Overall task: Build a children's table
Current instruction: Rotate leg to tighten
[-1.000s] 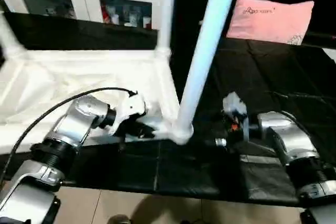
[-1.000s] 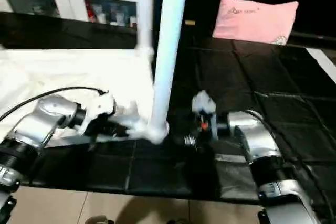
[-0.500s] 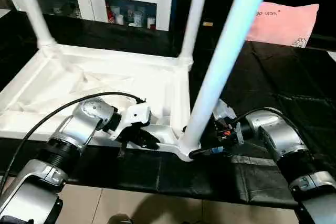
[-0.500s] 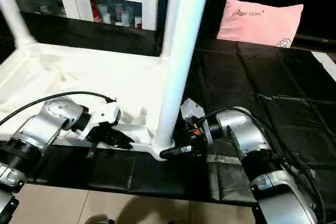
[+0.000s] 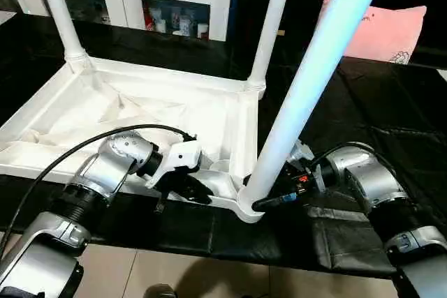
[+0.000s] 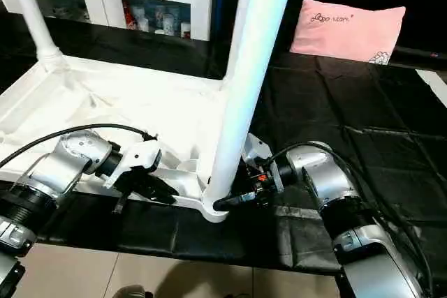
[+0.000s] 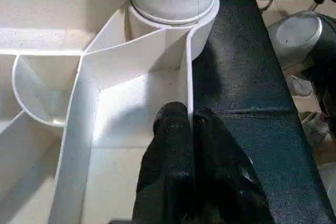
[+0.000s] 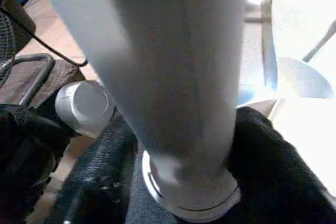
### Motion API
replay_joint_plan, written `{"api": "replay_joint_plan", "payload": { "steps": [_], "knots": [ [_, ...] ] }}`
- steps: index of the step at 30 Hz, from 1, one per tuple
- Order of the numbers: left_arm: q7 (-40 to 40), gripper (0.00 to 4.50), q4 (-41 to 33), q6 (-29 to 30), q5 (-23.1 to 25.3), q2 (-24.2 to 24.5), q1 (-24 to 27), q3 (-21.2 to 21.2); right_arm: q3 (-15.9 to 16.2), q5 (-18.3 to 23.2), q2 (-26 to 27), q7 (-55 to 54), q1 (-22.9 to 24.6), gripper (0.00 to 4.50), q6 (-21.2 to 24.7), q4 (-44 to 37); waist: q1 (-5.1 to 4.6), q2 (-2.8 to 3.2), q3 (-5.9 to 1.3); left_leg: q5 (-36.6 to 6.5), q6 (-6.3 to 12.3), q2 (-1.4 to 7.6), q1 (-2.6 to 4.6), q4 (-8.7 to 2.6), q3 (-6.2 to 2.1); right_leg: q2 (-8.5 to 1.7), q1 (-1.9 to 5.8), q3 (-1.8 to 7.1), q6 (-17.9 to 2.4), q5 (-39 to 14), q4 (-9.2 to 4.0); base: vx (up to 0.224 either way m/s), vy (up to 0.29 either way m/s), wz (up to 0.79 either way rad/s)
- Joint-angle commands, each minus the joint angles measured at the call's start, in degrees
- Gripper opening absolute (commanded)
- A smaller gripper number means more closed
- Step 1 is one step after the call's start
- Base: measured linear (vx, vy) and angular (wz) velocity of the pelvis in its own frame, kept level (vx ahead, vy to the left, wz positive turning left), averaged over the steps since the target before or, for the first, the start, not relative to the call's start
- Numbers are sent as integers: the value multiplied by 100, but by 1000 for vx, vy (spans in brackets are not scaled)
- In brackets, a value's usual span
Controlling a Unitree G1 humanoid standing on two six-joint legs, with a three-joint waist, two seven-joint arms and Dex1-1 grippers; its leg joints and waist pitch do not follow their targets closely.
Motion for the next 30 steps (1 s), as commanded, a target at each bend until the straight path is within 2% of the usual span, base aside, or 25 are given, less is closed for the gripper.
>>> {"api": "replay_joint_plan", "payload": {
  "steps": [1,4,7,8,9,12,14,15,16,17,18,19,21,23,24,25,28,30],
  "knots": [
    [77,0,5,-63,97,-81,-164,-74,58,29,-46,139,-6,221,-2,-13,-45,27,-428,-1012,174,94,36,-377,45,-410,319,261,-1023,-1653,-392,0,0,0],
    [200,0,59,-36,119,-115,-195,-33,11,50,-5,121,41,211,58,-93,-24,60,-428,-1062,155,91,40,-376,44,-406,318,261,-1006,-1688,-399,0,0,0],
    [428,0,147,50,161,-172,-228,32,-36,97,44,-27,174,207,211,-328,-11,54,-424,-1106,140,86,41,-375,45,-401,318,263,-973,-1738,-414,0,0,0],
    [511,0,172,87,172,-196,-239,55,-44,106,55,-97,215,207,237,-391,-5,81,-428,-1134,120,88,51,-378,42,-399,313,262,-965,-1730,-419,0,0,0],
    [581,0,175,143,162,-225,-244,85,-55,108,73,-186,248,207,292,-439,-13,70,-427,-1158,110,87,48,-379,39,-398,315,261,-969,-1742,-415,0,0,0],
    [1091,0,87,650,53,-469,-254,299,-191,118,276,-941,494,204,578,-713,-14,102,-414,-1300,32,73,66,-391,28,-398,314,253,-903,-1969,-457,0,0,0],
    [1337,0,54,819,47,-579,-256,362,-242,48,403,-1364,567,201,669,-743,-34,86,-408,-1356,6,59,55,-399,19,-401,323,247,-826,-2168,-475,0,0,0],
    [1613,0,71,952,62,-696,-275,429,-290,-80,544,-1821,610,200,698,-720,-60,87,-400,-1387,-43,58,50,-410,5,-402,311,236,-755,-2336,-490,0,0,0],
    [1613,0,71,952,62,-696,-275,429,-290,-80,544,-1821,610,200,698,-720,-82,86,-387,-1449,-64,54,59,-414,2,-402,299,229,-705,-2483,-513,0,0,0],
    [2021,0,96,1216,75,-891,-316,535,-399,-228,826,-2528,608,200,791,-648,-119,60,-393,-1515,-58,35,73,-401,-1,-414,300,215,-603,-2763,-556,0,0,0],
    [2021,0,96,1216,75,-891,-316,535,-399,-228,826,-2528,608,199,791,-648,-154,70,-388,-1504,-83,41,72,-403,0,-410,284,222,-599,-2779,-543,0,0,0],
    [2403,0,101,1519,76,-1086,-358,644,-524,-314,1133,-3204,570,198,972,-578,-237,60,-385,-1469,-122,27,29,-417,-27,-415,313,199,-537,-2908,-554,0,0,0],
    [2606,0,88,1735,69,-1213,-382,704,-590,-346,1354,-3623,515,197,1111,-523,-282,47,-394,-1481,-100,8,17,-407,-37,-422,329,179,-460,-3015,-585,0,0,0],
    [3146,0,119,2210,92,-1533,-476,846,-672,-526,1889,-4722,262,196,1415,-201,-367,46,-396,-1401,-79,9,23,-401,-28,-409,297,202,-510,-2876,-567,0,0,0],
    [3179,0,122,2237,95,-1552,-483,854,-675,-542,1921,-4792,242,196,1427,-174,-396,56,-394,-1428,-101,6,35,-398,-31,-402,275,200,-557,-2865,-558,0,0,0],
    [3413,0,162,2335,109,-1674,-524,914,-747,-567,2120,-5207,98,196,1531,31,-434,51,-389,-1506,-89,-15,35,-392,-40,-401,290,176,-520,-3015,-594,0,0,0],
    [3758,0,226,2537,149,-1936,-627,1018,-946,-609,2535,-5998,-322,196,1676,539,-489,72,-393,-1525,-72,-9,49,-389,-40,-406,268,191,-557,-2945,-596,0,0,0],
    [3801,0,239,2570,149,-1985,-665,1028,-1027,-648,2624,-6235,-470,196,1708,690,-511,80,-397,-1563,-59,-2,59,-398,-43,-395,268,195,-574,-2803,-587,0,0,0]
  ]
}}
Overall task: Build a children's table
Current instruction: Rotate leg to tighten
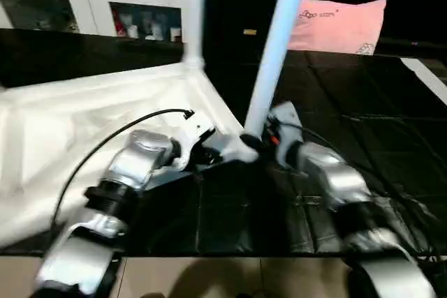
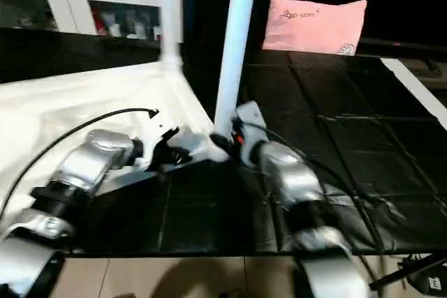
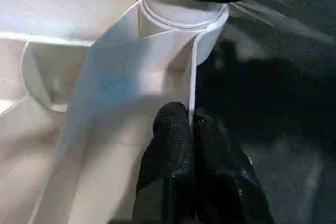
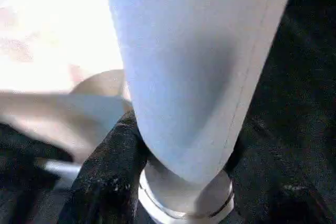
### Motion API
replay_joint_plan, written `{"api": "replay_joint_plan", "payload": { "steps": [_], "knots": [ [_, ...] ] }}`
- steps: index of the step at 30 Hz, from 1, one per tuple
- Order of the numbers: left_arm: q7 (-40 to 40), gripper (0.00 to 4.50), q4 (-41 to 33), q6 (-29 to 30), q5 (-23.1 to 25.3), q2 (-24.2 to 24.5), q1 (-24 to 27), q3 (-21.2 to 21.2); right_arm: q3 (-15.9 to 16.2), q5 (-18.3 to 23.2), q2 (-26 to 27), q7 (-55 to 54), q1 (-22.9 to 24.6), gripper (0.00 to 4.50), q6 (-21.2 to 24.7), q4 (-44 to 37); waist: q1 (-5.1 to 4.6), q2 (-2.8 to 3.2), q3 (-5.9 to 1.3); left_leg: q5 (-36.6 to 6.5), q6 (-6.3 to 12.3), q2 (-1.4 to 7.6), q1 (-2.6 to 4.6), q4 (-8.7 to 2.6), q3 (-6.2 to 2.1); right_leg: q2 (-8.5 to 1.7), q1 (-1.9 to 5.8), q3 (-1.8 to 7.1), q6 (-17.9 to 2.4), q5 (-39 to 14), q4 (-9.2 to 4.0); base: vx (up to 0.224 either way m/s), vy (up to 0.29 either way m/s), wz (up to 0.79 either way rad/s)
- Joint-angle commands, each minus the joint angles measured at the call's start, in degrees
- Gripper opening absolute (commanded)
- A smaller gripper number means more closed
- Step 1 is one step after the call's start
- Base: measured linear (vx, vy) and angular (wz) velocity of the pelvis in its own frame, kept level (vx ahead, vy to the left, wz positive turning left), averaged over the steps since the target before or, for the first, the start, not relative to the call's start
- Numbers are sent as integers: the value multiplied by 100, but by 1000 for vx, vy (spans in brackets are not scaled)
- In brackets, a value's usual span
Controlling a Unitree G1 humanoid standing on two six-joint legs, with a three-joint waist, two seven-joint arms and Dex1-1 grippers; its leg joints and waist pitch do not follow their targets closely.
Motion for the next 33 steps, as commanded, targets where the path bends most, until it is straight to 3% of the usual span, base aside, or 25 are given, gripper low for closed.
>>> {"api": "replay_joint_plan", "payload": {
  "steps": [1,4,5,7,13,17,26,29,33],
  "knots": [
    [90,0,-128,-84,-201,-431,-325,-79,427,54,600,117,-42,196,271,324,29,75,-383,-1562,-33,11,12,-410,-14,-393,225,216,-632,-2616,-565,0,0,0],
    [106,0,-153,-33,-203,-400,-341,-49,296,63,645,69,-150,196,214,364,39,77,-423,-1290,7,24,-20,-414,-1,-390,276,244,-811,-1963,-481,0,0,0],
    [106,0,-172,-28,-198,-337,-327,-49,264,46,652,59,-175,230,123,387,43,78,-431,-1126,38,23,-41,-408,10,-389,293,257,-909,-1652,-445,0,0,0],
    [85,0,-195,-28,-174,-287,-299,-63,282,19,638,72,-168,251,26,417,54,77,-431,-975,76,22,-53,-404,27,-390,310,263,-1014,-1367,-417,0,0,0],
    [-132,0,-252,-121,-125,12,-192,-80,317,89,411,403,158,310,-200,153,59,107,-410,-1188,35,32,-38,-424,20,-401,305,262,-963,-1651,-451,0,0,0],
    [-325,0,-277,-205,-72,238,-157,-111,307,201,27,934,497,336,-325,-286,105,106,-404,-1206,94,47,-26,-432,21,-396,307,268,-988,-1536,-450,0,0,0],
    [-758,0,-293,-399,-113,553,-81,-209,174,409,-1088,2279,945,408,-587,-870,173,67,-418,-1101,173,36,-57,-407,31,-400,339,261,-998,-1549,-457,0,0,0],
    [-1152,0,-413,-539,-181,705,3,-304,147,560,-1560,2985,1005,441,-691,-1003,180,51,-437,-894,277,33,-83,-383,36,-389,361,265,-1101,-1155,-406,0,0,0],
    [-1481,0,-476,-667,-216,864,61,-426,274,603,-2002,3712,1045,448,-802,-1070,195,36,-415,-968,353,35,-68,-375,51,-387,333,253,-1075,-1443,-442,0,0,0]
  ]
}}
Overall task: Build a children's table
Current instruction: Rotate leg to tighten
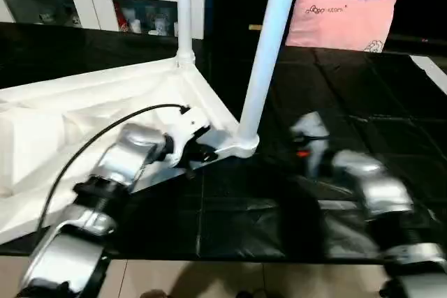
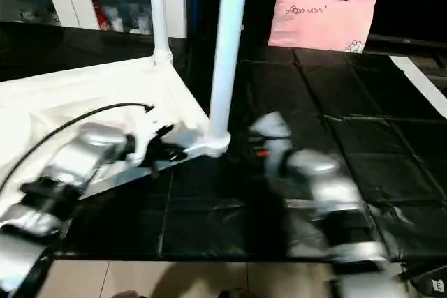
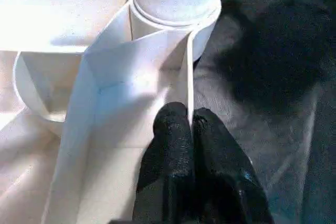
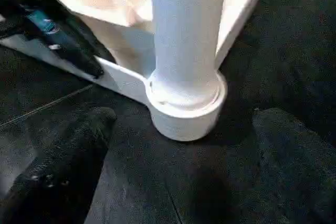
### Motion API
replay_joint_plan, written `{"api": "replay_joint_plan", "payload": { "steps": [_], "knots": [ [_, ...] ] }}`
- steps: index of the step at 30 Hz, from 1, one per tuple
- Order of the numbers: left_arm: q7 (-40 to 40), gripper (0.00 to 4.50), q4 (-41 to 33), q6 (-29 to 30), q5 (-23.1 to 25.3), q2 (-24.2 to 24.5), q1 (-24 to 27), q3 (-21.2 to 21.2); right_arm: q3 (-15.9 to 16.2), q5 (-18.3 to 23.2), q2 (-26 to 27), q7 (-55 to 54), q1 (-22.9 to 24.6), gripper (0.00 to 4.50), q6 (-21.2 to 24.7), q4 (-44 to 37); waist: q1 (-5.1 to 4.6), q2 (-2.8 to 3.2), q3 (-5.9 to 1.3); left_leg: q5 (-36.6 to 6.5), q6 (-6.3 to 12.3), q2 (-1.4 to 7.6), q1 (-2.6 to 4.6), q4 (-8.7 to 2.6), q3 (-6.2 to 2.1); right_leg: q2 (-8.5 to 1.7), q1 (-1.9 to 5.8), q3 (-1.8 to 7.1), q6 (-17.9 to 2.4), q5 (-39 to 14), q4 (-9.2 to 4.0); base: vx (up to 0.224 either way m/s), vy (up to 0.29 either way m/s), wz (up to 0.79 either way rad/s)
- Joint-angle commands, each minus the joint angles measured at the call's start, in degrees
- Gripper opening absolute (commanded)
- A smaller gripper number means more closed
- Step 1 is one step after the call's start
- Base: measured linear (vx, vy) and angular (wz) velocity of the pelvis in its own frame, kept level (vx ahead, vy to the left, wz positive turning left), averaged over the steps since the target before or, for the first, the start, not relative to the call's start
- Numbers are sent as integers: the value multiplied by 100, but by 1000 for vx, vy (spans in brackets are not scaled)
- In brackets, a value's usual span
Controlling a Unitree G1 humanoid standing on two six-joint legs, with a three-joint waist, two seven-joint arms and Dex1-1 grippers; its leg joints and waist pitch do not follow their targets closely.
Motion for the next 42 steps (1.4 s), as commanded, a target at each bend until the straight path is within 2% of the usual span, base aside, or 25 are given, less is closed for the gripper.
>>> {"api": "replay_joint_plan", "payload": {
  "steps": [1,3,9,14,19,21,24,26,28,31,32,35,42],
  "knots": [
    [-363,0,-178,-244,-90,45,-28,-168,110,39,-194,458,63,448,-137,-92,53,36,-424,-982,353,34,-16,-329,31,-398,396,250,-1026,-1552,-445,0,0,0],
    [-560,0,-165,-362,-128,104,-6,-201,179,52,-319,716,48,448,-182,-115,57,17,-419,-994,343,44,-1,-333,36,-390,378,252,-1025,-1581,-448,0,0,0],
    [-1416,0,-213,-973,-286,354,85,-352,485,137,-546,1647,-96,448,-474,-123,161,42,-412,-1106,326,65,30,-342,41,-397,350,254,-1013,-1687,-449,0,0,0],
    [-1946,0,-284,-1308,-231,555,96,-620,653,48,-399,1898,-290,448,-758,128,197,49,-419,-1107,251,83,32,-351,38,-400,346,251,-1072,-1600,-413,0,0,0],
    [-2330,0,-363,-1581,-166,643,91,-834,813,86,-222,2228,-452,448,-847,371,263,49,-420,-1121,209,99,46,-354,44,-414,340,257,-1105,-1589,-399,0,0,0],
    [-2429,0,-379,-1680,-161,637,91,-887,886,96,-186,2325,-499,422,-902,472,285,46,-424,-1059,197,100,41,-352,49,-412,341,261,-1132,-1446,-382,0,0,0],
    [-2444,0,-379,-1731,-161,598,71,-930,960,95,-155,2448,-537,411,-945,564,312,41,-425,-1051,183,93,28,-349,52,-419,358,263,-1113,-1460,-379,0,0,0],
    [-2469,0,-385,-1751,-175,579,55,-957,1018,90,-144,2564,-550,380,-991,599,311,45,-425,-1059,176,92,23,-351,47,-418,360,259,-1078,-1508,-380,0,0,0],
    [-2490,0,-387,-1782,-173,587,57,-972,1041,92,-140,2663,-548,376,-986,600,311,53,-427,-1054,167,91,23,-352,41,-417,362,258,-1058,-1532,-381,0,0,0],
    [-2521,0,-378,-1876,-126,625,59,-1008,1085,76,-149,2753,-548,341,-1062,643,304,55,-427,-1078,164,88,21,-348,43,-413,363,257,-1042,-1562,-391,0,0,0],
    [-2523,0,-373,-1888,-121,632,59,-1013,1093,78,-150,2763,-551,334,-1079,659,307,70,-427,-1089,161,90,25,-351,39,-412,360,256,-1049,-1568,-388,0,0,0],
    [-2529,0,-353,-1911,-121,638,59,-1010,1104,87,-141,2810,-562,320,-1087,692,304,65,-435,-1059,155,86,22,-347,42,-404,367,254,-1099,-1448,-379,0,0,0],
    [-2512,0,-300,-1966,-94,672,59,-1020,1123,126,-128,2929,-559,250,-1049,690,305,77,-436,-1113,148,92,32,-348,41,-400,364,252,-1122,-1440,-375,0,0,0]
  ]
}}
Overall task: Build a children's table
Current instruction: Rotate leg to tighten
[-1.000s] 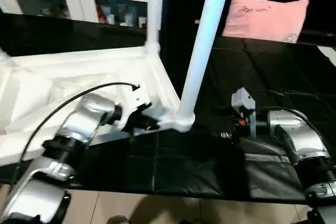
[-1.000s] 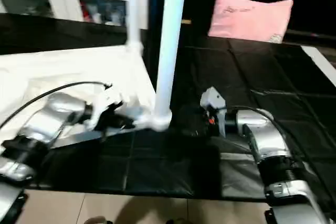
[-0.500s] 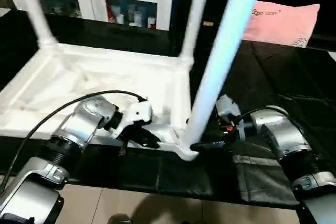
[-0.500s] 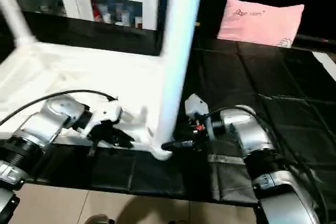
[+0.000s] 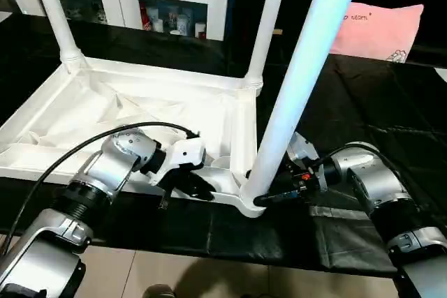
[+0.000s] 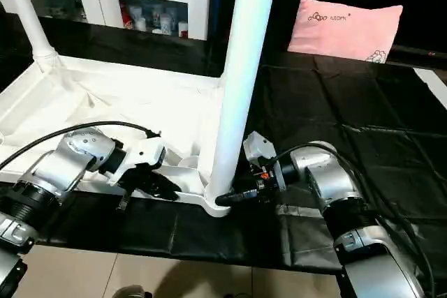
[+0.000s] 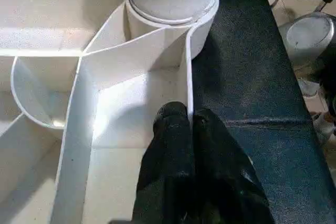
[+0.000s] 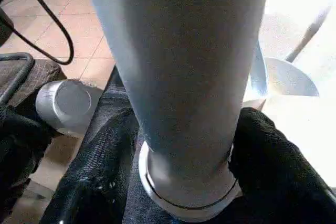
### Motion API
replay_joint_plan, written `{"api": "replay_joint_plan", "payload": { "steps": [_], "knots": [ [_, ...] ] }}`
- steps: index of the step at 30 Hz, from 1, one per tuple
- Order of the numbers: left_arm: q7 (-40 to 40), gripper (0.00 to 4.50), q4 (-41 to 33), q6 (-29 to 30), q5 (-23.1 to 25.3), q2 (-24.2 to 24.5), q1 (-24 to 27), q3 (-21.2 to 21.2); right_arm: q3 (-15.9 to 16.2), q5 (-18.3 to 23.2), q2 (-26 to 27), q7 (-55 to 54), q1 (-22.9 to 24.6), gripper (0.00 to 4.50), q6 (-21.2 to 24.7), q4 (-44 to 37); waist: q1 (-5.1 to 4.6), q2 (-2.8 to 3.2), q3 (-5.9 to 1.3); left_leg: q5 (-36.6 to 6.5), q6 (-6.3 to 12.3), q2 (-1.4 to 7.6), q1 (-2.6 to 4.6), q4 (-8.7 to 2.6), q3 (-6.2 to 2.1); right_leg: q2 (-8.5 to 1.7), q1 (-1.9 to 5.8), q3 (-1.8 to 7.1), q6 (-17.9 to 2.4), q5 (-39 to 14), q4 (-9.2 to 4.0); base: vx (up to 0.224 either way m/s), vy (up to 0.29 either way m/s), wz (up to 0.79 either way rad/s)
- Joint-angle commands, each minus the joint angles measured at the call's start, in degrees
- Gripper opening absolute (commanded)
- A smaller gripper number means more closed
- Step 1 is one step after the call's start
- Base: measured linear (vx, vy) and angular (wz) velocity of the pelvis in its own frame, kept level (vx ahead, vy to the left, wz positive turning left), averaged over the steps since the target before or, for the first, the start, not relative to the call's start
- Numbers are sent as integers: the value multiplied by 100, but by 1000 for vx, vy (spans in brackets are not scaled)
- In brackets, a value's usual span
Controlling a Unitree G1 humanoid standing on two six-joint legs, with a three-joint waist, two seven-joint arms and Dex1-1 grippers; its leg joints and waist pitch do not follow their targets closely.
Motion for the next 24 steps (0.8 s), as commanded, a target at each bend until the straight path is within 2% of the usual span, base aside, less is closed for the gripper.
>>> {"api": "replay_joint_plan", "payload": {
  "steps": [1,8,9,12,13,14,15,16,18,19,20,21,23,24],
  "knots": [
    [-191,0,-124,-105,68,-10,-97,-135,16,20,-12,126,-90,248,-10,-18,-25,86,-438,-1111,147,81,31,-375,36,-398,354,251,-1130,-1431,-381,0,0,0],
    [-115,0,-139,-35,54,-15,-52,-107,16,78,7,178,-47,206,43,-42,-18,90,-440,-1104,137,78,31,-372,38,-394,355,253,-1139,-1396,-378,0,0,0],
    [18,0,-95,128,37,-65,-50,-53,-28,177,34,158,27,204,193,-174,-23,71,-441,-1087,140,76,28,-370,42,-390,360,253,-1135,-1385,-374,0,0,0],
    [211,0,-26,283,33,-148,-79,9,-80,296,73,87,118,200,418,-344,-12,84,-433,-1097,148,76,32,-368,42,-395,354,252,-1130,-1448,-386,0,0,0],
    [437,0,20,481,15,-255,-136,98,-123,350,142,-115,223,199,588,-503,-5,37,-428,-1099,158,78,34,-368,46,-393,356,252,-1091,-1525,-395,0,0,0],
    [437,0,20,481,15,-255,-136,98,-123,350,142,-115,223,199,588,-503,20,57,-424,-1062,151,80,44,-369,40,-403,348,255,-1064,-1567,-391,0,0,0],
    [744,0,89,691,0,-388,-218,220,-149,315,245,-467,339,198,719,-649,-4,58,-420,-1116,132,76,31,-379,41,-396,345,255,-1034,-1675,-402,0,0,0],
    [953,0,134,830,-10,-478,-274,303,-164,282,316,-714,416,198,798,-742,11,64,-411,-1150,110,72,47,-379,39,-395,334,253,-991,-1760,-424,0,0,0],
    [1502,0,253,1123,-6,-698,-422,496,-257,-18,653,-1874,428,198,1189,-647,-15,67,-403,-1216,18,45,52,-391,25,-395,326,247,-913,-1990,-446,0,0,0],
    [1502,0,253,1123,-6,-698,-422,496,-257,-18,653,-1874,428,198,1189,-647,-71,52,-393,-1365,-71,21,54,-401,1,-412,326,219,-690,-2523,-508,0,0,0],
    [1734,0,275,1327,-14,-820,-476,569,-348,-146,879,-2533,390,198,1369,-548,-93,68,-393,-1389,-89,20,63,-401,-3,-423,321,222,-638,-2653,-523,0,0,0],
    [1913,0,282,1492,-13,-921,-510,621,-426,-231,1059,-3033,367,198,1538,-497,-135,81,-393,-1387,-104,9,35,-400,-17,-432,332,213,-567,-2795,-547,0,0,0],
    [2234,0,338,1696,9,-1128,-564,679,-572,-327,1402,-3840,289,196,1780,-392,-226,65,-393,-1361,-129,-6,-9,-407,-31,-415,355,199,-482,-2879,-548,0,0,0],
    [2398,0,373,1817,27,-1248,-594,698,-653,-375,1602,-4286,237,196,1895,-328,-243,80,-395,-1340,-160,-6,-12,-411,-40,-418,356,193,-468,-2883,-541,0,0,0]
  ]
}}
